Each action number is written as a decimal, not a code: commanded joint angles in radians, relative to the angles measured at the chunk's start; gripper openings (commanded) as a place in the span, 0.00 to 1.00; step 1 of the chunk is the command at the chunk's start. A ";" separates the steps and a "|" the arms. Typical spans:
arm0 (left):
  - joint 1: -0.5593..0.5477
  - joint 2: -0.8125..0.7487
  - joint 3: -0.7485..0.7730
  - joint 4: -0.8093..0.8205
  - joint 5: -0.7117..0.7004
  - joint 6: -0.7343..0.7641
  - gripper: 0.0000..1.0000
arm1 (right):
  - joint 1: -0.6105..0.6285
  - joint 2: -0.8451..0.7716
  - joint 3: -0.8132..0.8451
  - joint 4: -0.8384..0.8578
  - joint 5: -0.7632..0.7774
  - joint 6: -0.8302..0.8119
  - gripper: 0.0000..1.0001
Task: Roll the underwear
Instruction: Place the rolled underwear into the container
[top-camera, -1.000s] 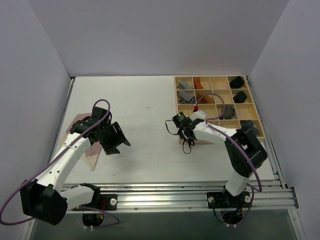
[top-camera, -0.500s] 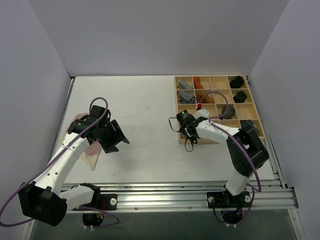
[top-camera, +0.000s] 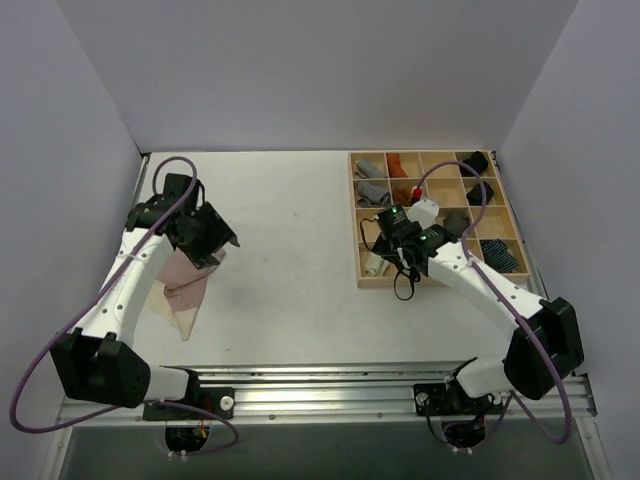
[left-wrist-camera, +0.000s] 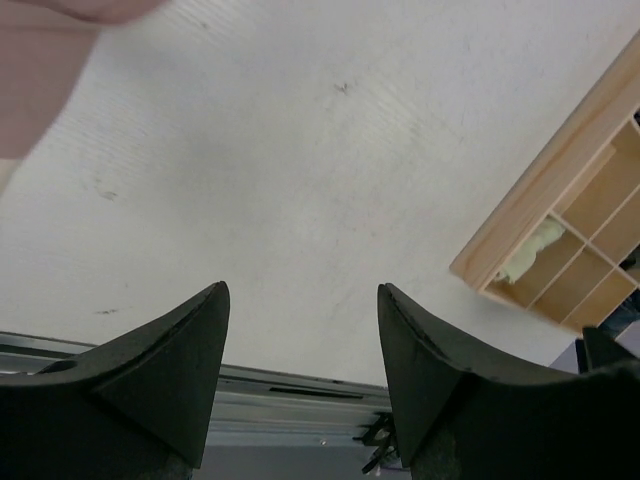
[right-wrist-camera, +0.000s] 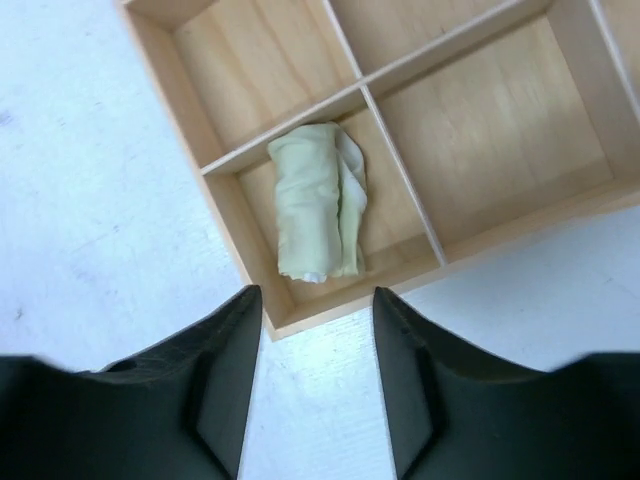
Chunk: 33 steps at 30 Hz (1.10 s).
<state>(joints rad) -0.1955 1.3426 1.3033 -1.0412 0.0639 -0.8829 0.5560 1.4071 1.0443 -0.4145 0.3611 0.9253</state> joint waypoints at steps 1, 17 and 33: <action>0.085 0.079 0.092 -0.028 -0.076 0.047 0.69 | -0.056 -0.033 0.020 0.014 -0.075 -0.140 0.36; 0.343 0.265 0.057 0.004 -0.021 0.190 0.68 | -0.136 0.170 -0.093 0.263 -0.315 -0.218 0.15; 0.340 0.463 -0.013 0.107 0.043 0.222 0.65 | -0.154 0.158 0.121 0.027 -0.306 -0.261 0.16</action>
<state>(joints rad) 0.1440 1.7897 1.3090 -0.9821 0.0868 -0.6853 0.4110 1.6283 1.0584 -0.2920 0.0544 0.6872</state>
